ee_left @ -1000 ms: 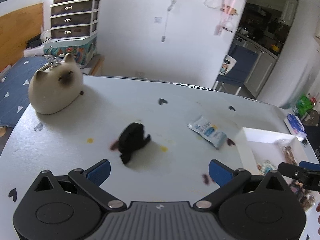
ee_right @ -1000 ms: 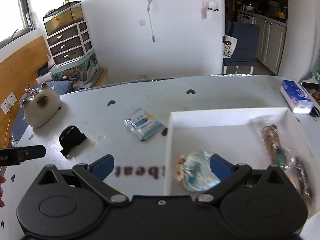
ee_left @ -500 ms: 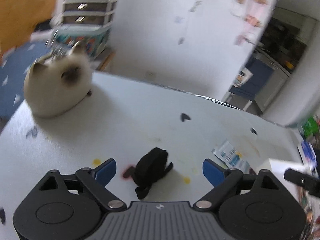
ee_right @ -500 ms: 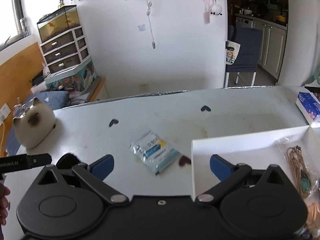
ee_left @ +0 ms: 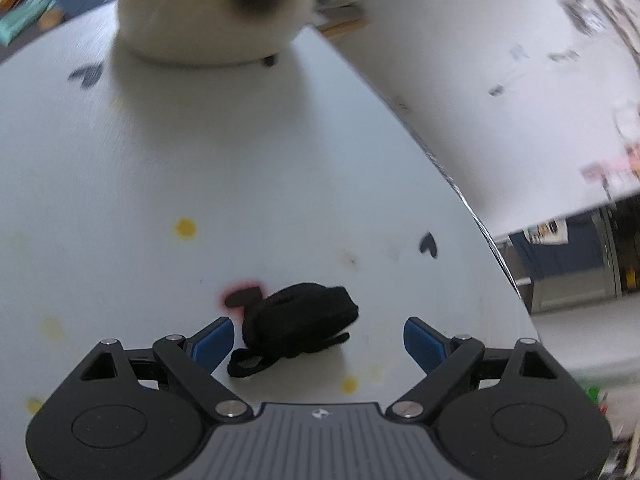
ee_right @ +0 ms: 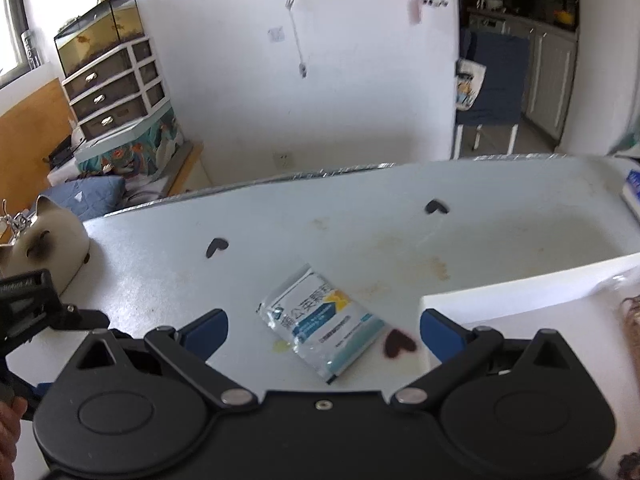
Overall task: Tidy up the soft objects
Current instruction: 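Grasp the black fabric pouch with the left tool while the right tool grasps the white sachet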
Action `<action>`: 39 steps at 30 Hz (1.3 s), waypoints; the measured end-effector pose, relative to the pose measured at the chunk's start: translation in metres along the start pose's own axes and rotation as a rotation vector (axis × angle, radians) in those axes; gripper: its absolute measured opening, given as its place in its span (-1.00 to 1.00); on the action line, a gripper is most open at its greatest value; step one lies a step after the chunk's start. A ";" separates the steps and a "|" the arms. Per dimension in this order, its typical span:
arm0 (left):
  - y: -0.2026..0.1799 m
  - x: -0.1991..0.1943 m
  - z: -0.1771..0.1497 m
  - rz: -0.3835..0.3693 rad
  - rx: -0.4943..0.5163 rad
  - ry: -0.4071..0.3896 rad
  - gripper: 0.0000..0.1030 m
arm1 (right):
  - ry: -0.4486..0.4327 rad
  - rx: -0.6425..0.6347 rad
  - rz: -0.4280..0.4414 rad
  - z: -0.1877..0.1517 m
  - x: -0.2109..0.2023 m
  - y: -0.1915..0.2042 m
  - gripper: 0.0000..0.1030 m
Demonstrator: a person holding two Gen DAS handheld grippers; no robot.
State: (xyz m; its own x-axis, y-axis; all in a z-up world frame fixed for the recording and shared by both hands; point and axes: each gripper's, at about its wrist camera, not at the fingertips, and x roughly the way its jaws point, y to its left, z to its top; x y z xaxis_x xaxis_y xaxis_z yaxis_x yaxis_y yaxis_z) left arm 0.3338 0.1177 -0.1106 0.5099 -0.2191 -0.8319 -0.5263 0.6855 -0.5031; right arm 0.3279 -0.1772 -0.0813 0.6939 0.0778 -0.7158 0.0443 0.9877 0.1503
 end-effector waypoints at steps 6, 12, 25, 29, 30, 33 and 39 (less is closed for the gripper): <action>0.008 0.016 0.006 0.026 -0.124 0.050 0.56 | 0.049 0.014 0.037 0.013 0.032 0.004 0.36; 0.012 0.018 0.009 0.038 -0.154 0.044 0.36 | 0.060 0.045 -0.045 0.032 0.072 0.001 -0.15; 0.017 0.016 0.011 0.063 -0.084 0.050 -0.40 | 0.125 -0.115 0.033 0.022 0.104 0.016 -0.33; 0.018 0.014 0.008 0.046 -0.046 0.050 -0.65 | 0.140 -0.190 0.110 0.008 0.092 0.030 -0.34; 0.017 0.014 0.007 0.047 -0.020 0.048 -0.69 | 0.148 -0.213 0.135 0.003 0.087 0.033 -0.34; 0.019 0.009 0.003 0.047 0.075 0.055 -0.71 | 0.172 -0.261 0.197 -0.012 0.072 0.039 -0.34; 0.030 -0.005 -0.004 0.051 0.287 0.079 -0.76 | 0.211 -0.312 0.291 -0.040 0.042 0.043 -0.37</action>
State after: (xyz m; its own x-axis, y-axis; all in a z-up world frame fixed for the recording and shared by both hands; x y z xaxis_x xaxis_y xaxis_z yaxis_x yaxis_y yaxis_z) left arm 0.3127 0.1363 -0.1228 0.4273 -0.2251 -0.8756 -0.3304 0.8626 -0.3830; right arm 0.3303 -0.1261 -0.1327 0.4828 0.3514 -0.8021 -0.3709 0.9118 0.1762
